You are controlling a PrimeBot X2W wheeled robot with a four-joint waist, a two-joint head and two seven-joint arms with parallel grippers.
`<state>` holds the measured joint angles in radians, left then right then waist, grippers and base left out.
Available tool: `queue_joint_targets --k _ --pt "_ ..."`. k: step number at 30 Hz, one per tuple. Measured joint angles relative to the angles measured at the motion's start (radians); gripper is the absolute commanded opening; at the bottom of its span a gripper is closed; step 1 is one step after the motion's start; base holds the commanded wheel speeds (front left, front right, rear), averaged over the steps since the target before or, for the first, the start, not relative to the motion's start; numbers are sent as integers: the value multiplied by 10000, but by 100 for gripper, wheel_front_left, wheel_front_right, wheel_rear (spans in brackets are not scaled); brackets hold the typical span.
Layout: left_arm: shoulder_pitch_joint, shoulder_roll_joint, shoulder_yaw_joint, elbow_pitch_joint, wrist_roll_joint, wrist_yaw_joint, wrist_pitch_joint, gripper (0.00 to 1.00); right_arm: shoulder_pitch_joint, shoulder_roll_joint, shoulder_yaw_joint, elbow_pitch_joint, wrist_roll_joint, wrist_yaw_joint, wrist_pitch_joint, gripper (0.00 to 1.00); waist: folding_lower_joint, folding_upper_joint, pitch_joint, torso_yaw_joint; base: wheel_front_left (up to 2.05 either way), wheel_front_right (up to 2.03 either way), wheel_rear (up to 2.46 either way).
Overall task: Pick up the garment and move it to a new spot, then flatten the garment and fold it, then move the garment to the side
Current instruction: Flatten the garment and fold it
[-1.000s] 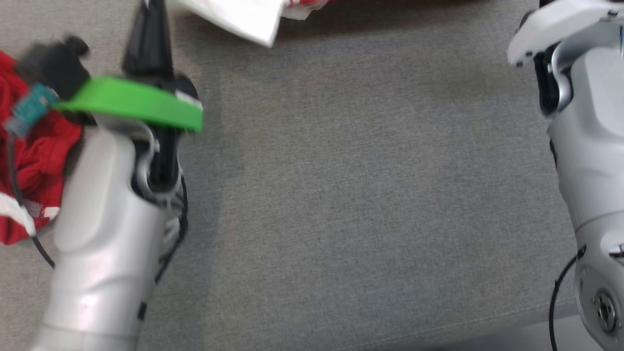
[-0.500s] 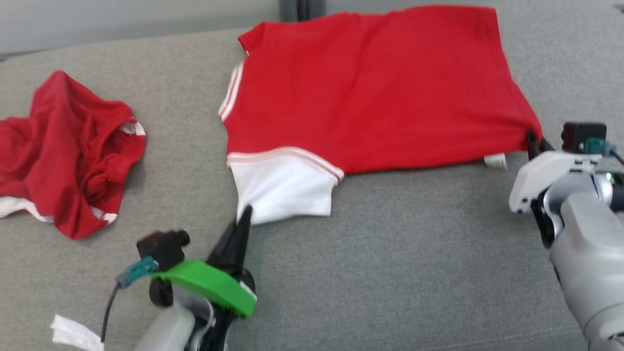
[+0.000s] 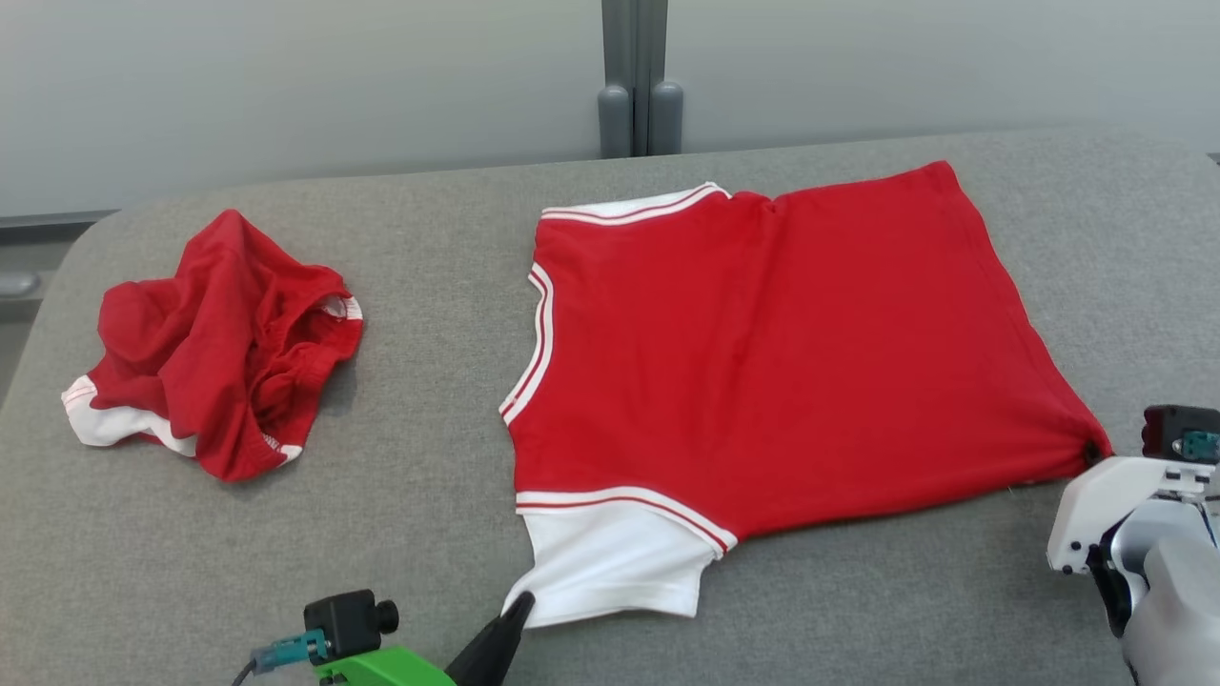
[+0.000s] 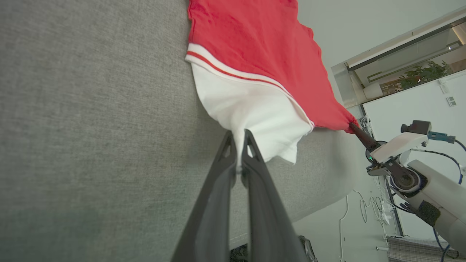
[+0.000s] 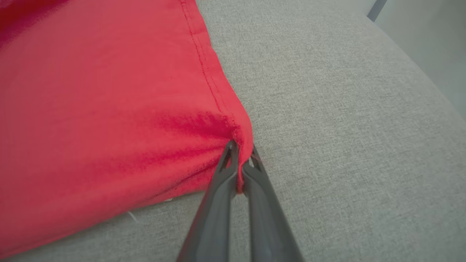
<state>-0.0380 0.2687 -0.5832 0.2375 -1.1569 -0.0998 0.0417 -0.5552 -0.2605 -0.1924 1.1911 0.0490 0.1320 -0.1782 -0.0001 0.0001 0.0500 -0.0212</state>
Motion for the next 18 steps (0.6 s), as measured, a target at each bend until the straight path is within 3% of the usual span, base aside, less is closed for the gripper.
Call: queue_joint_targets --k 9,18 --pt "581 155 -58 -596 19 577 8 0 1022 451 -1469 -265 -807 0 683 0 0 0 -486 193 0 0 0" --pt "1014 535 -167 -968 -385 1016 932 0 2127 1127 -2500 -2150 -1710 2 2207 0 0 0 -577 78 0 0 0"
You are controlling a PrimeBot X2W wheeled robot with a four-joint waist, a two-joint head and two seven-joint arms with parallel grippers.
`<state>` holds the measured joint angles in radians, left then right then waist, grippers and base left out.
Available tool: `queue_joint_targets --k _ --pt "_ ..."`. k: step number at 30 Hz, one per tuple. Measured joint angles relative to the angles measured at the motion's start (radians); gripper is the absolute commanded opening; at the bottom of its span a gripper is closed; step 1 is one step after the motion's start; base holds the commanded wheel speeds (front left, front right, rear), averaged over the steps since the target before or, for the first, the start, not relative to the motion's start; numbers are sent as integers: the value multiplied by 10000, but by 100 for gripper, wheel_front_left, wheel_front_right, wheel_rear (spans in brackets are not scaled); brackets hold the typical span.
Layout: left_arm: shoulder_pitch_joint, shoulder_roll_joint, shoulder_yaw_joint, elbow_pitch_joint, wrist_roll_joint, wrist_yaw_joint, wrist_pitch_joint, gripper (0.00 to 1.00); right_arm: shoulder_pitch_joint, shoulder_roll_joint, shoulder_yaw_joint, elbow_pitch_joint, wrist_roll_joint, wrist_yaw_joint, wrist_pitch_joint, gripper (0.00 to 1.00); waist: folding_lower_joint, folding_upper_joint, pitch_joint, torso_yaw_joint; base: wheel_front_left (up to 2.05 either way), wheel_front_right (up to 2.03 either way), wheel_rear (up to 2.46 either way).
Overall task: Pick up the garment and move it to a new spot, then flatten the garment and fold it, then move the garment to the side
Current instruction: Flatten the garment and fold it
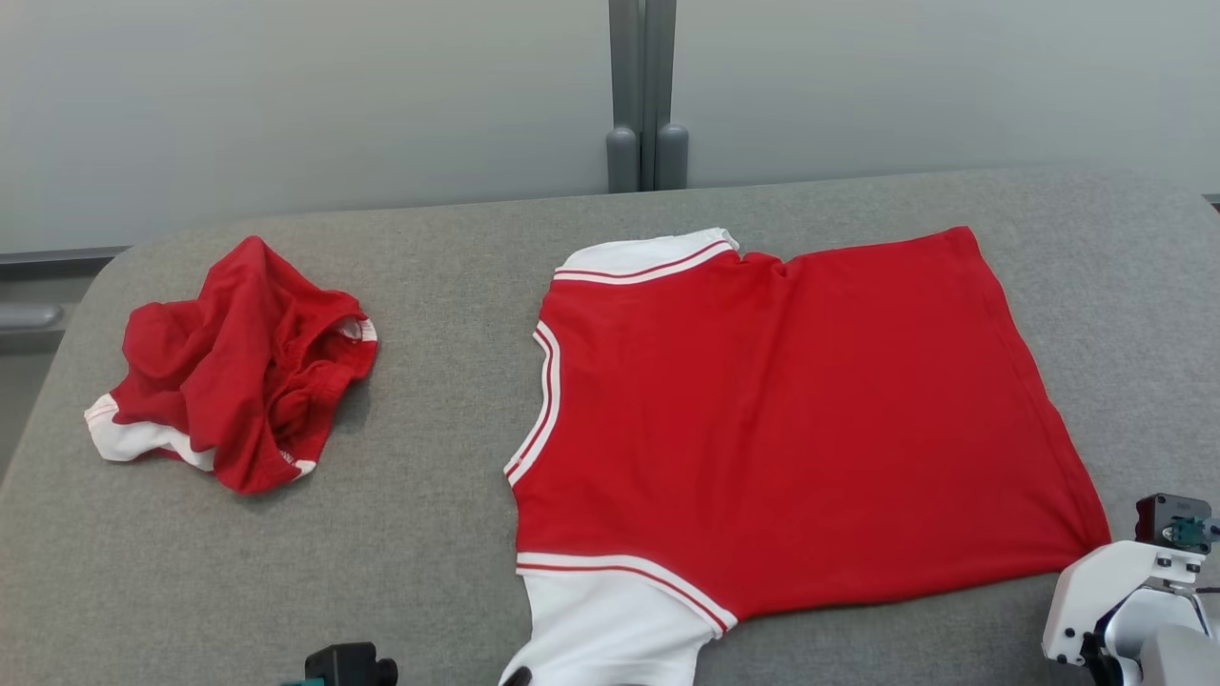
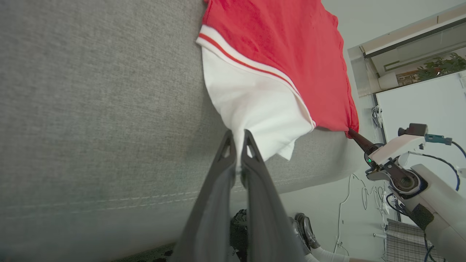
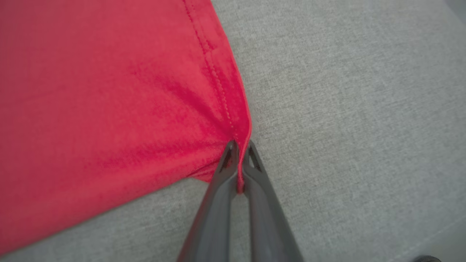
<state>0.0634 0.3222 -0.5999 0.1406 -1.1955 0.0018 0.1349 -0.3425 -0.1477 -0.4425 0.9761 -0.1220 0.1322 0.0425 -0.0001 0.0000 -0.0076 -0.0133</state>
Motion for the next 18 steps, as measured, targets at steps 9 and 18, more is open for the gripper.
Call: queue_joint_targets --k 9,18 --pt "106 29 318 -859 13 96 -485 0 1699 913 -217 -4125 13 0 1783 0 0 0 89 -104 0 0 0" --pt "-2114 -558 65 150 1114 -119 -765 0 2189 972 846 -7191 863 -6 3977 0 0 0 373 -253 0 0 0"
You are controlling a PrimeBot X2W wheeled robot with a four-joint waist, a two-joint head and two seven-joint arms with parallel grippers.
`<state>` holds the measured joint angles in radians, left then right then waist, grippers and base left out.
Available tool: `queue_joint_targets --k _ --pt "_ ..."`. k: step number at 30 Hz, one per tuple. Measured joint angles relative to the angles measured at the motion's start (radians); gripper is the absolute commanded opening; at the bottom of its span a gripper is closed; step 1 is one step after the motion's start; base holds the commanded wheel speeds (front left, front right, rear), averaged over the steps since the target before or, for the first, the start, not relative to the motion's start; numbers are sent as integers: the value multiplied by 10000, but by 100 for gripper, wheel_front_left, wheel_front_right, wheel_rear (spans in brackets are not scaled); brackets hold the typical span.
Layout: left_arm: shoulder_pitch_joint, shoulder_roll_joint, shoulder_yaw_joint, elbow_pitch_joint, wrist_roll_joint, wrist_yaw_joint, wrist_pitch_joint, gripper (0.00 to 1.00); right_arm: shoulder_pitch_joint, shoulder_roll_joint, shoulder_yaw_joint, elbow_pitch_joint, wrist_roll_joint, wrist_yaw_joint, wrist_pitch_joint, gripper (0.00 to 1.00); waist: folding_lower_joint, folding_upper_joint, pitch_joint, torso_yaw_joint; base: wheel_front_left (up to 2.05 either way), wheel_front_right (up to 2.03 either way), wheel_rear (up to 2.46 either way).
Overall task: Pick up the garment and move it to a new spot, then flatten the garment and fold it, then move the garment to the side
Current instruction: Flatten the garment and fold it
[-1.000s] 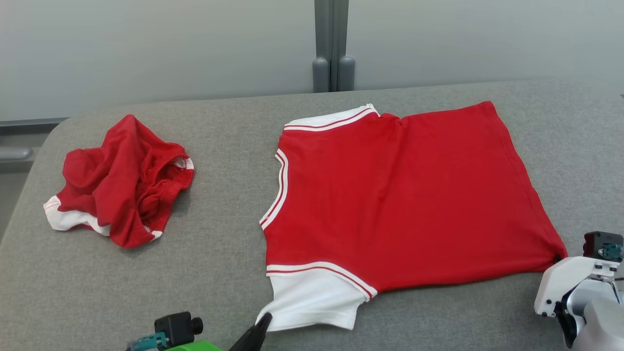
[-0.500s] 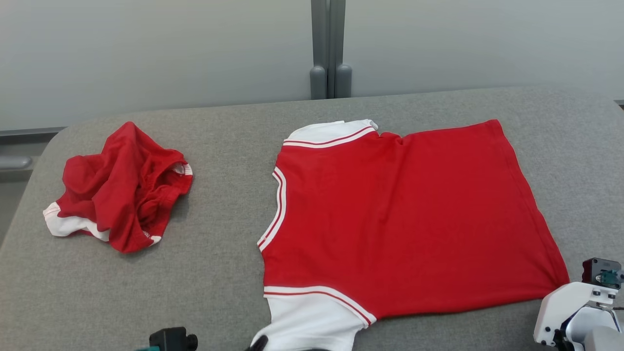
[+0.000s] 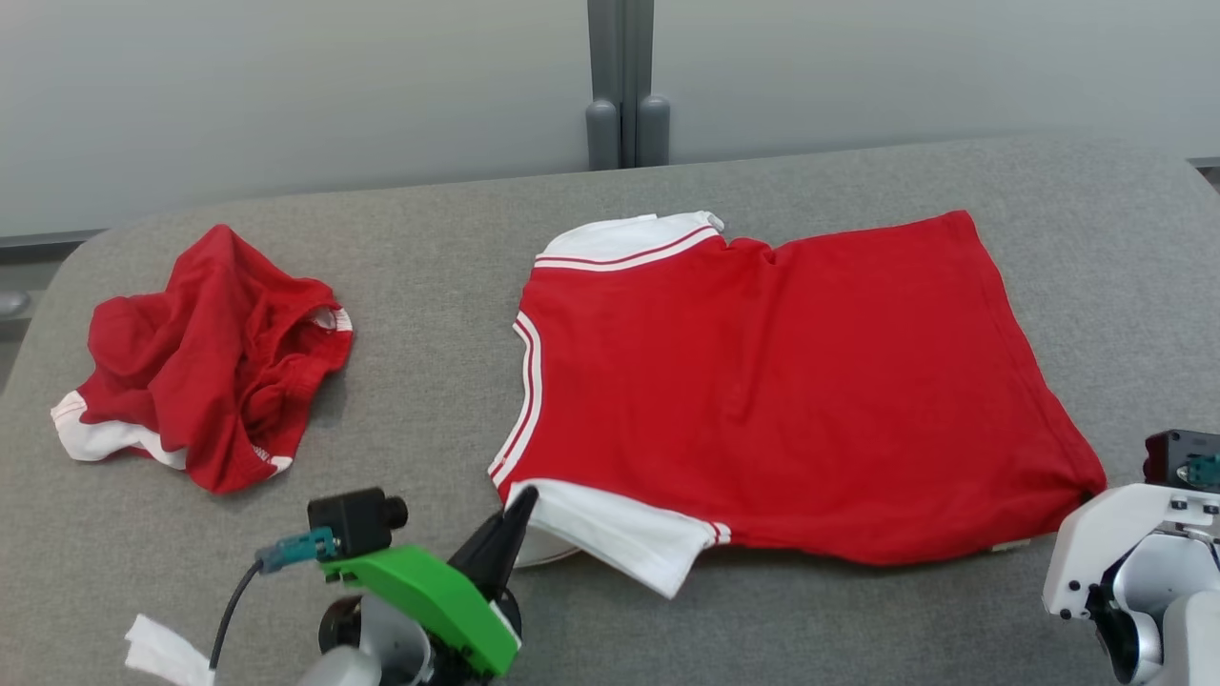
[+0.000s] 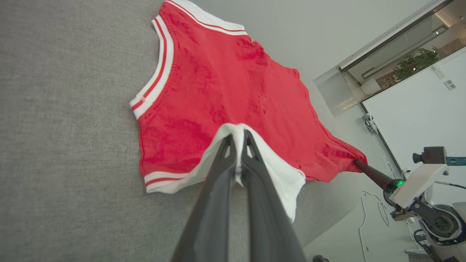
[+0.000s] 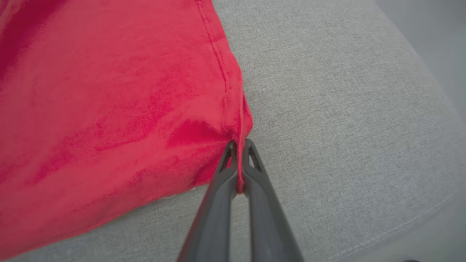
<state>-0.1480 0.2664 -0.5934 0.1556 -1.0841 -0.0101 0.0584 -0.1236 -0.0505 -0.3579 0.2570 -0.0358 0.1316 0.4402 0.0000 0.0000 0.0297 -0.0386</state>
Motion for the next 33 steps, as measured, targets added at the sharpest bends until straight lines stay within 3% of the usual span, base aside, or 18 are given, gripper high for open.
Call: queue_joint_targets --k 5,13,32,33 --pt "-1300 -514 -21 1097 537 8 -401 0 -481 6 399 -305 150 0 848 0 0 0 264 -128 0 0 0" --pt "-2760 -986 19 2589 968 2 -775 0 -1728 12 456 268 251 0 1101 0 0 0 896 -265 0 0 0" --pt "-4998 -1534 -188 4707 1534 -608 -1392 0 -3633 17 -217 1866 236 0 -736 0 0 0 2151 -333 0 0 0" --pt "-5032 -1555 -207 4815 1532 -612 -1375 0 -3647 15 -238 1935 236 0 -826 46 0 0 2175 -328 0 0 0"
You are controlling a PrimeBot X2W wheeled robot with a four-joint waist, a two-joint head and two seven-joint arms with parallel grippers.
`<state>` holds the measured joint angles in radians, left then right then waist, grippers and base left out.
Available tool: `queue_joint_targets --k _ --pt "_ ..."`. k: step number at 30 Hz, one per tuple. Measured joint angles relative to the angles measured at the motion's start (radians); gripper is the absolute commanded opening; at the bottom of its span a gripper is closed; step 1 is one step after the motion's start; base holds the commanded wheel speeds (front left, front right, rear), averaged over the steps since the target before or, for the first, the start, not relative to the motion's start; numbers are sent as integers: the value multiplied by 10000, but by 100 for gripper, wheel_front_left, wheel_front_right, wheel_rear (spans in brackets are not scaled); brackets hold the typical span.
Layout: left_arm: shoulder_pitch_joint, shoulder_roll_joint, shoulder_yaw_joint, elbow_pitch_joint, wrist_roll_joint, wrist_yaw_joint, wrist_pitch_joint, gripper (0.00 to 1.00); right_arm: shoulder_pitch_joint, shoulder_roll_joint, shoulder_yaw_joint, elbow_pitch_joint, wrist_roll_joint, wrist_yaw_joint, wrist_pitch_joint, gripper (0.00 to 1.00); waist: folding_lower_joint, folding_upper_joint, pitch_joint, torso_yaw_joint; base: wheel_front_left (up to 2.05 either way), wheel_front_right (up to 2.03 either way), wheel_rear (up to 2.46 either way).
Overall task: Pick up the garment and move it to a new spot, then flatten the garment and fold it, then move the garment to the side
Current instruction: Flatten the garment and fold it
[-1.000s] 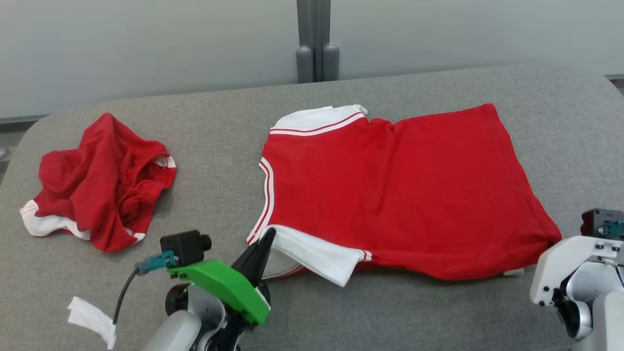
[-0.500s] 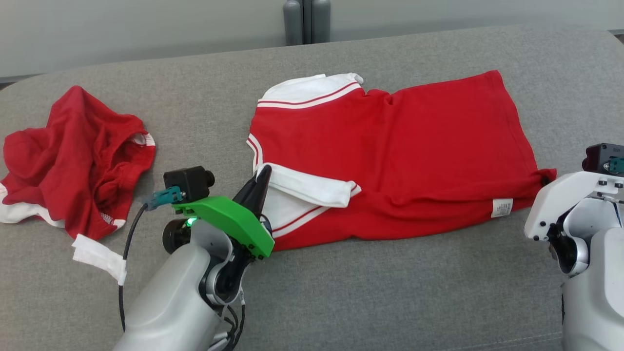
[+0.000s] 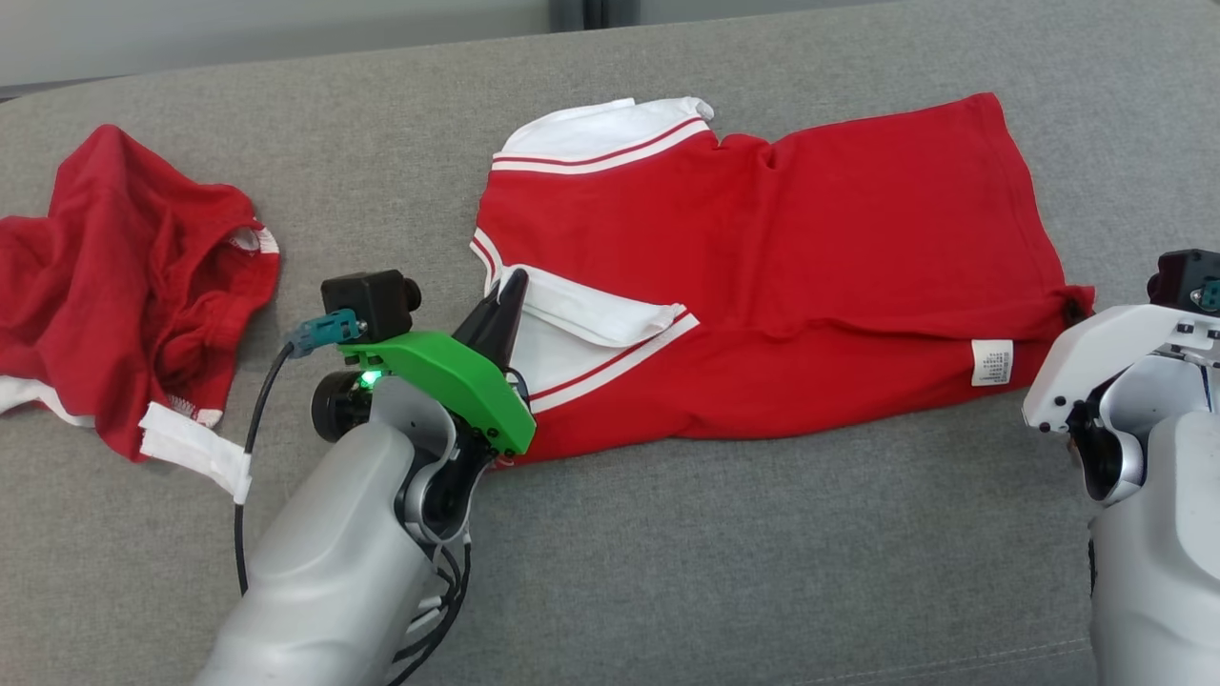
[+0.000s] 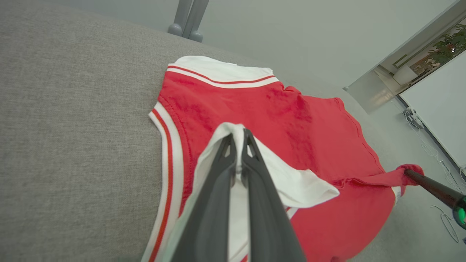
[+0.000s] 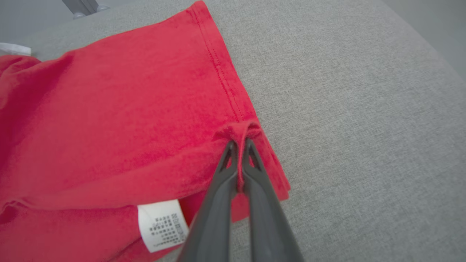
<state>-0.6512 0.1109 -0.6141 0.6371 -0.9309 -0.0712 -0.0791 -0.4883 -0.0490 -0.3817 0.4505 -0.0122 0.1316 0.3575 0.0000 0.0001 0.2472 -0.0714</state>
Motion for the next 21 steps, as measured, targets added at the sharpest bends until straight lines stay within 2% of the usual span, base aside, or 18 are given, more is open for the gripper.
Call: queue_joint_targets --k 1,2,3,9,14,17,21 --pt "-15 -15 -19 86 -17 -38 77 12 -27 2 -31 63 6 0 -71 100 0 0 12 4 0 0 0" --pt "-27 -19 -61 171 -2 -59 63 94 -76 2 -65 136 15 0 -174 100 0 0 19 12 0 0 0" --pt "-52 -15 -81 213 58 -79 -61 100 -107 0 -88 190 13 0 -265 100 0 0 16 19 0 0 0" --pt "-137 326 -253 311 886 174 -1254 100 -98 -2 -267 96 155 0 -1116 100 0 0 -109 59 0 0 0" --pt "737 838 -414 -221 1611 752 -1636 100 563 0 -380 -840 272 0 -1337 100 0 0 -229 143 0 0 0" --pt "1592 1221 -640 -623 1883 1181 -1643 100 1158 -4 -383 -1584 265 0 -1012 100 0 0 -279 154 0 0 0" --pt "2455 1354 -909 -1177 1942 1615 -1269 100 1850 -2 -272 -2155 127 0 -242 100 0 0 -238 153 0 0 0"
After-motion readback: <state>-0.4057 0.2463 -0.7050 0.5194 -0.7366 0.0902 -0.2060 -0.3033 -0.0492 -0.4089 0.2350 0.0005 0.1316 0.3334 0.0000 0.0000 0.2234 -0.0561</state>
